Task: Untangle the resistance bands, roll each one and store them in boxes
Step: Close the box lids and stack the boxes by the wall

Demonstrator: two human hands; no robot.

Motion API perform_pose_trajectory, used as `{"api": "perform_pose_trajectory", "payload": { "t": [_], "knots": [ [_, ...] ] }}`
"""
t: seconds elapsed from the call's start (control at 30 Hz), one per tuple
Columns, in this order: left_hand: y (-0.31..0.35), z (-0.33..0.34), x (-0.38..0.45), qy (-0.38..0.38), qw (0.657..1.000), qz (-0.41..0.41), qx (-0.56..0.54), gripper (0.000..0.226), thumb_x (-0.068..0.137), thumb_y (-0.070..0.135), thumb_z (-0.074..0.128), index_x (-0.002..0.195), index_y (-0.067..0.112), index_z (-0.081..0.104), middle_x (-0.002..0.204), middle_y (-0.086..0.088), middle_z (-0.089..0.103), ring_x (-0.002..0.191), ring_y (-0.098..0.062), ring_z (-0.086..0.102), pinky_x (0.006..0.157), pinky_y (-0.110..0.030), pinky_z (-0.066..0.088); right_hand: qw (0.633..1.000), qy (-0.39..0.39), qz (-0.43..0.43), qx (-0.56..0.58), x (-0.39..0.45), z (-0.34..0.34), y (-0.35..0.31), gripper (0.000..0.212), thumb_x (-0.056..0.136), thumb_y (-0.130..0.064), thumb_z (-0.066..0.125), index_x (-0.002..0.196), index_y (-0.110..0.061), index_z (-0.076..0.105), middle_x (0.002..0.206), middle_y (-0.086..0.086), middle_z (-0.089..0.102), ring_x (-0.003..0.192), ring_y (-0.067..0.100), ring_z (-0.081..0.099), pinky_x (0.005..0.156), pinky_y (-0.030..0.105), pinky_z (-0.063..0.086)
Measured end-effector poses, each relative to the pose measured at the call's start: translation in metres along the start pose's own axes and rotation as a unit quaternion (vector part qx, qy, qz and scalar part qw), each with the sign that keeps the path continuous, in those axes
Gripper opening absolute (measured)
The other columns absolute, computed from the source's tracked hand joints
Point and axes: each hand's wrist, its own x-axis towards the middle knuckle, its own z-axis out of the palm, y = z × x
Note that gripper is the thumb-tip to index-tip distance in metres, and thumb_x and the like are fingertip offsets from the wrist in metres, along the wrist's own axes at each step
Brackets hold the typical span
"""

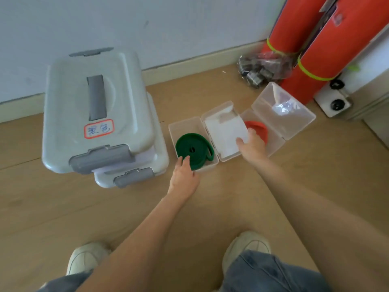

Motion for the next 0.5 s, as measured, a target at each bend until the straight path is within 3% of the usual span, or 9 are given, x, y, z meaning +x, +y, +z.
{"api": "perform_pose_trajectory", "payload": {
  "t": [0.07, 0.13, 0.2, 0.27, 0.33, 0.43, 0.5],
  "knots": [
    [-0.004, 0.002, 0.015, 0.020, 0.996, -0.041, -0.080, 0.055, 0.096, 0.014, 0.041, 0.146, 0.005, 0.019, 0.154, -0.013, 0.020, 0.138, -0.029, 0.026, 0.110, -0.034, 0.024, 0.990, 0.081, -0.059, 0.100, -0.004, 0.000, -0.004, 0.031, 0.094, -0.028, 0.049, 0.110, -0.004, 0.060, 0.105, 0.017, 0.065, 0.102, 0.032, 0.057, 0.091, 0.045, 0.043],
    [-0.005, 0.002, 0.025, 0.055, 0.983, -0.074, -0.158, 0.053, 0.097, 0.019, 0.039, 0.146, 0.015, 0.021, 0.151, -0.008, 0.030, 0.133, -0.029, 0.036, 0.103, -0.035, 0.032, 0.977, 0.030, -0.141, 0.156, -0.014, 0.005, -0.018, 0.031, 0.096, -0.026, 0.047, 0.096, -0.005, 0.069, 0.092, 0.016, 0.070, 0.087, 0.018, 0.064, 0.084, 0.031, 0.045],
    [-0.004, 0.003, 0.031, 0.082, 0.960, -0.112, -0.245, 0.048, 0.097, 0.020, 0.036, 0.144, 0.022, 0.027, 0.143, -0.006, 0.042, 0.125, -0.027, 0.044, 0.094, -0.031, 0.035, 0.963, -0.098, -0.243, 0.054, -0.024, 0.027, -0.029, 0.028, 0.096, -0.023, 0.048, 0.117, -0.015, 0.064, 0.121, 0.013, 0.062, 0.107, 0.016, 0.057, 0.094, 0.027, 0.036],
    [-0.007, 0.005, 0.034, 0.098, 0.938, -0.138, -0.304, 0.043, 0.097, 0.021, 0.032, 0.139, 0.022, 0.037, 0.135, -0.007, 0.051, 0.114, -0.027, 0.050, 0.087, -0.030, 0.037, 0.949, -0.195, -0.244, -0.049, -0.030, 0.049, -0.034, 0.048, 0.094, -0.028, 0.050, 0.141, -0.031, 0.038, 0.153, 0.009, 0.021, 0.135, 0.032, 0.028, 0.111, 0.038, 0.023],
    [-0.010, 0.005, 0.035, 0.108, 0.931, -0.138, -0.321, 0.039, 0.097, 0.024, 0.034, 0.135, 0.020, 0.042, 0.127, -0.009, 0.057, 0.106, -0.027, 0.055, 0.083, -0.030, 0.041, 0.954, -0.211, -0.207, -0.051, -0.034, 0.063, -0.031, 0.060, 0.092, -0.029, 0.054, 0.145, -0.037, 0.026, 0.158, 0.005, -0.006, 0.137, 0.038, 0.020, 0.112, 0.038, 0.022],
    [-0.012, 0.012, 0.034, 0.089, 0.930, -0.129, -0.334, 0.049, 0.095, 0.021, 0.045, 0.143, 0.016, 0.032, 0.132, -0.003, 0.055, 0.116, -0.022, 0.054, 0.101, -0.037, 0.042, 0.956, -0.193, -0.214, -0.052, -0.040, 0.060, -0.011, 0.062, 0.090, -0.029, 0.056, 0.144, -0.039, 0.027, 0.157, 0.003, -0.011, 0.130, 0.038, 0.034, 0.107, 0.038, 0.030],
    [-0.012, 0.020, 0.034, 0.073, 0.928, -0.130, -0.341, 0.049, 0.094, 0.017, 0.050, 0.140, 0.014, 0.037, 0.127, -0.003, 0.058, 0.114, -0.023, 0.057, 0.100, -0.042, 0.043, 0.949, -0.196, -0.239, -0.067, -0.041, 0.054, 0.003, 0.060, 0.091, -0.031, 0.055, 0.144, -0.038, 0.027, 0.157, 0.005, -0.012, 0.130, 0.036, 0.037, 0.106, 0.039, 0.033]
  ]
}}
